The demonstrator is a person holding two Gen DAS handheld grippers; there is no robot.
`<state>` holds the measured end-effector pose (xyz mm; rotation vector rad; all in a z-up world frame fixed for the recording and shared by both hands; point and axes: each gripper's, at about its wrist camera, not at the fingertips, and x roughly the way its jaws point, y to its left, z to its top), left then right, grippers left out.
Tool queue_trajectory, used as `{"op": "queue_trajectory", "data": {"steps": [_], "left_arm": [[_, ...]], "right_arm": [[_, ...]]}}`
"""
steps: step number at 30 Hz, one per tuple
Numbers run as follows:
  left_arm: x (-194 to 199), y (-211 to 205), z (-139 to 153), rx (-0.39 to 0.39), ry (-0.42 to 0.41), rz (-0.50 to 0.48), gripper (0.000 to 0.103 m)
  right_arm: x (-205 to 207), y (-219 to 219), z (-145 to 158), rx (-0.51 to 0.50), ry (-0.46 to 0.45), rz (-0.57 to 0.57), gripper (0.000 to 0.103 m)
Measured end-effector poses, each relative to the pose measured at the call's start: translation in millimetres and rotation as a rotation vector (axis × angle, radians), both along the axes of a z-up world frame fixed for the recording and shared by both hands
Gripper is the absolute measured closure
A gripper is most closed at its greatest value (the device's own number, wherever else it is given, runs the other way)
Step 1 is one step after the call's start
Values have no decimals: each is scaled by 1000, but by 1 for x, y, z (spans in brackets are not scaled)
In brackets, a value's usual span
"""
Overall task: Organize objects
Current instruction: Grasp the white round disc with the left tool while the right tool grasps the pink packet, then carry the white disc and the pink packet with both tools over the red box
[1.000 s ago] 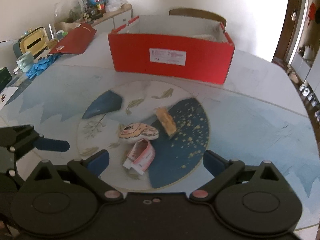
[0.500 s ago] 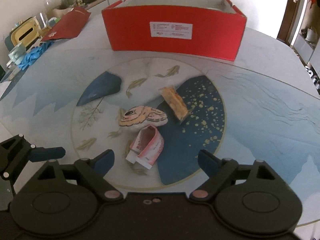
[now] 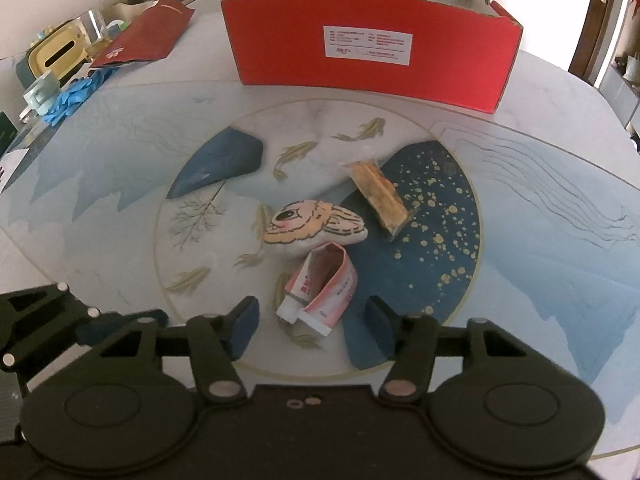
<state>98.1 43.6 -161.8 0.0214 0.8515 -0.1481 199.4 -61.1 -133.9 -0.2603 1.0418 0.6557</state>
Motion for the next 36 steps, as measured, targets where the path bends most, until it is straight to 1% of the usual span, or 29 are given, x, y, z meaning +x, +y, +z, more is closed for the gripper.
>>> {"op": "queue_trajectory", "data": {"steps": [1, 3, 4, 7, 8, 10, 12, 13, 15, 23, 25, 36], "left_arm": [[0, 0, 1, -9, -1, -3, 47], [-2, 1, 1, -15, -1, -4, 51], [-2, 1, 1, -15, -2, -6, 56], [-3, 2, 1, -21, 1, -9, 64], [-4, 2, 2, -25, 2, -10, 65], [-4, 3, 1, -30, 5, -12, 65], [-4, 4, 2, -30, 9, -13, 65], [-3, 4, 2, -36, 11, -13, 65], [-3, 5, 2, -44, 14, -14, 65], [-3, 12, 9, -86, 11, -2, 65], [-3, 14, 11, -94, 9, 1, 65], [-1, 27, 21, -142, 9, 27, 65]], "right_arm": [[0, 0, 0, 1, 0, -3, 47], [-1, 0, 0, -3, -5, -7, 54], [-1, -1, 1, -2, -5, -11, 55], [-1, -4, 1, 3, -3, -20, 65], [-1, -4, 2, 3, -4, -22, 70], [-1, -6, 2, 6, -4, -26, 74], [-1, -8, 3, 14, -6, -32, 84], [-1, -9, 4, 18, -6, -33, 84], [-1, -12, 5, 28, -7, -34, 90], [-6, -21, 12, 63, -12, -45, 91], [-8, -26, 14, 74, -8, -52, 94], [-18, -53, 30, 129, 7, -75, 94]]}}
